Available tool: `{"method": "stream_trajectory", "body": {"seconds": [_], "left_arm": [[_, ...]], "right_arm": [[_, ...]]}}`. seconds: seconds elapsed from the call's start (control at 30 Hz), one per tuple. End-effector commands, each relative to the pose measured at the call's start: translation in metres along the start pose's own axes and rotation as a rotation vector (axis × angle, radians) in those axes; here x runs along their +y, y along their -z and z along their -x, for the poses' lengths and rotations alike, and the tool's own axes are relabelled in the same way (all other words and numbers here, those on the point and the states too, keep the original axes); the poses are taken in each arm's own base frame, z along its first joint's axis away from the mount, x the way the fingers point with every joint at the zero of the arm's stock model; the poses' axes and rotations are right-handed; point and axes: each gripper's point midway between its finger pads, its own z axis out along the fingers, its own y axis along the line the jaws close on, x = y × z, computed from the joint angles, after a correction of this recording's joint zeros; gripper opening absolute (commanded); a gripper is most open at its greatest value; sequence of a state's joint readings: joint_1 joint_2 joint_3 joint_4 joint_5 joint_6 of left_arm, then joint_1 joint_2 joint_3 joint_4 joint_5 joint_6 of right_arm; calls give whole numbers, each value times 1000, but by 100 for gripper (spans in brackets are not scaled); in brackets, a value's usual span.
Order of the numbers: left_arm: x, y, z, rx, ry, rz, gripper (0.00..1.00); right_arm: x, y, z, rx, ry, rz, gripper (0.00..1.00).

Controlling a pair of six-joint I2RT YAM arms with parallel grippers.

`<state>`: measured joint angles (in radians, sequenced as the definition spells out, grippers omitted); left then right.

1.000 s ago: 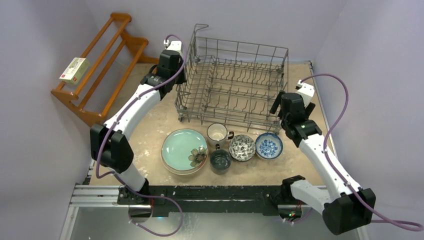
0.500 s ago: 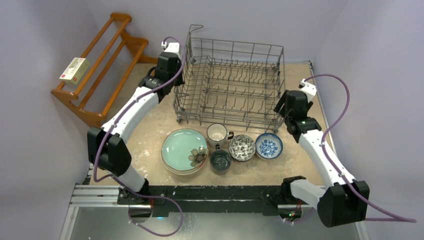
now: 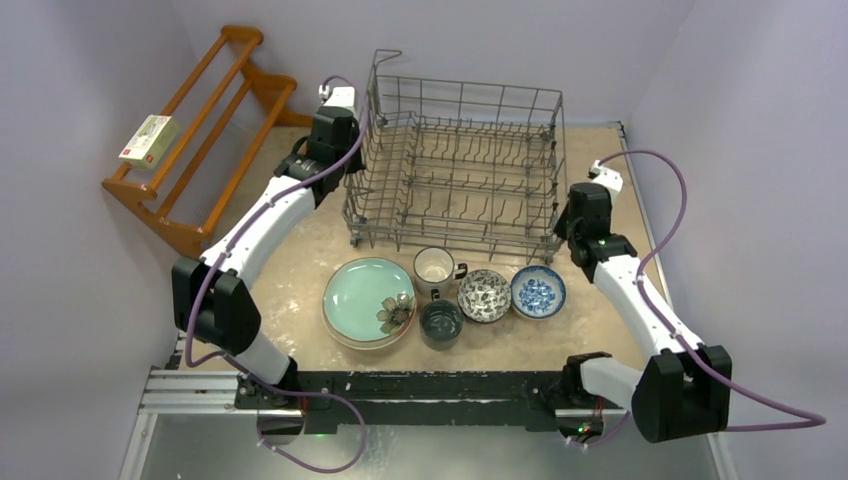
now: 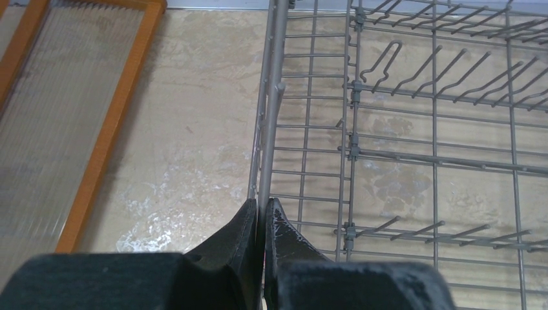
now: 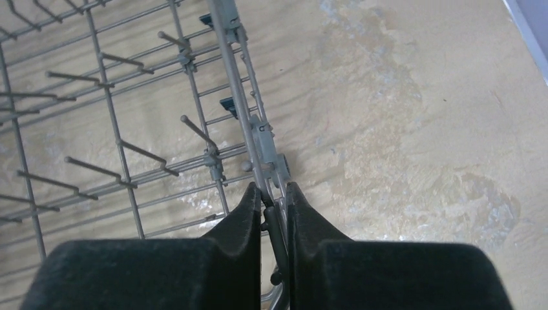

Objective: Load the mixed dishes into the dish rack
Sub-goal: Move the dish rack to the center of the board.

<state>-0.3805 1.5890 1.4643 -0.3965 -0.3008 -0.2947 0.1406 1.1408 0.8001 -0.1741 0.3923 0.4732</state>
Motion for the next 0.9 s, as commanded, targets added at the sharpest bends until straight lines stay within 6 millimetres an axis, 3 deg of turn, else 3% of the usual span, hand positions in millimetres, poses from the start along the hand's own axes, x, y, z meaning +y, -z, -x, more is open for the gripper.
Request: {"method": "stream_trajectory", "body": {"seconds": [0.0,0.23,0.47,0.67,0.87], "left_arm": [[26,37,78,-255,114,73,0],[28,36,62,-214,123,79,0],[30,47,54,-191,139,71,0],[37,56,50,-191,138,89,0],[42,50,41,-169,119,118,0]], "right_arm": [[10,-7,9,-34,-43,29,0],[31,-19,25,-56,-62,81,0],[52,-26,34,-67,-78,153,0],[48,-31,28,-67,-83,139,0],[45,-28,24,-65,-100,135,0]]}}
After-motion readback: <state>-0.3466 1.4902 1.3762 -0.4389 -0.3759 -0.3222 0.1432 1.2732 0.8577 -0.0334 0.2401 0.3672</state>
